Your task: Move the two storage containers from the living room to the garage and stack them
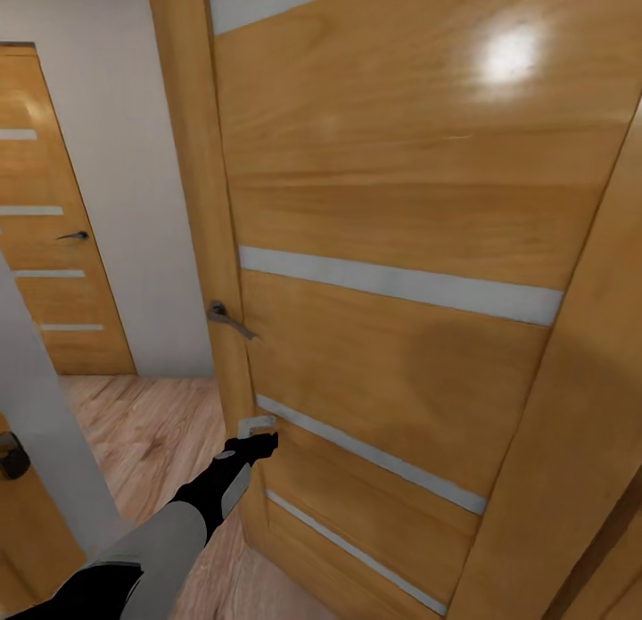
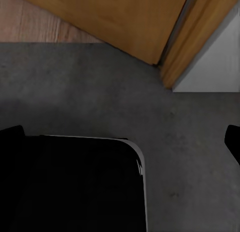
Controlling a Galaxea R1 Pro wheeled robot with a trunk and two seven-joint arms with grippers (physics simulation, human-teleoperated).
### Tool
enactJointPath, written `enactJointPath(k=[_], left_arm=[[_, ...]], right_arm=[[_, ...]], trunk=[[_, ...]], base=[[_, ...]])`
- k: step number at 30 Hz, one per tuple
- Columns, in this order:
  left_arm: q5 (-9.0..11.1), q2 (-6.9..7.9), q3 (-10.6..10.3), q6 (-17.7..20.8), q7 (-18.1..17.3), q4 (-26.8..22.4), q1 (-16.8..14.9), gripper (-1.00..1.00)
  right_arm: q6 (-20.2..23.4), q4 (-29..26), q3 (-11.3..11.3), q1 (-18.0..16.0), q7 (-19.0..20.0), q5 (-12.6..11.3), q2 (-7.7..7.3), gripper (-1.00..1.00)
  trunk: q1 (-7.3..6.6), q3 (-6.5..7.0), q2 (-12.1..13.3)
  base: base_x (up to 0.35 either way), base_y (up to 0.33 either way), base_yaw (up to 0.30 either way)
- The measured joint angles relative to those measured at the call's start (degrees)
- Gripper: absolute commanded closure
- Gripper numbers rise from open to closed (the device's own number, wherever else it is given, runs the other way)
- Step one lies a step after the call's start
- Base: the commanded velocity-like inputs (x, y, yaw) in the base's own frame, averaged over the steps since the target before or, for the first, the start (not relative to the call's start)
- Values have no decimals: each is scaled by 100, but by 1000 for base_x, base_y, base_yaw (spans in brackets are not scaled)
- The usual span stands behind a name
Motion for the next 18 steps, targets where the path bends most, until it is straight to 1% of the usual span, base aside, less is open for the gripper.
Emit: enactJointPath(k=[8,18], left_arm=[[0,0,5,0,2,1,0,-100],[-21,-8,21,0,10,-5,-2,-100]], right_arm=[[0,0,-1,0,0,0,0,-100],[3,0,-5,0,0,0,0,-100]], trunk=[[0,0,0],[3,0,0]], base=[[305,0,0],[25,0,0]])
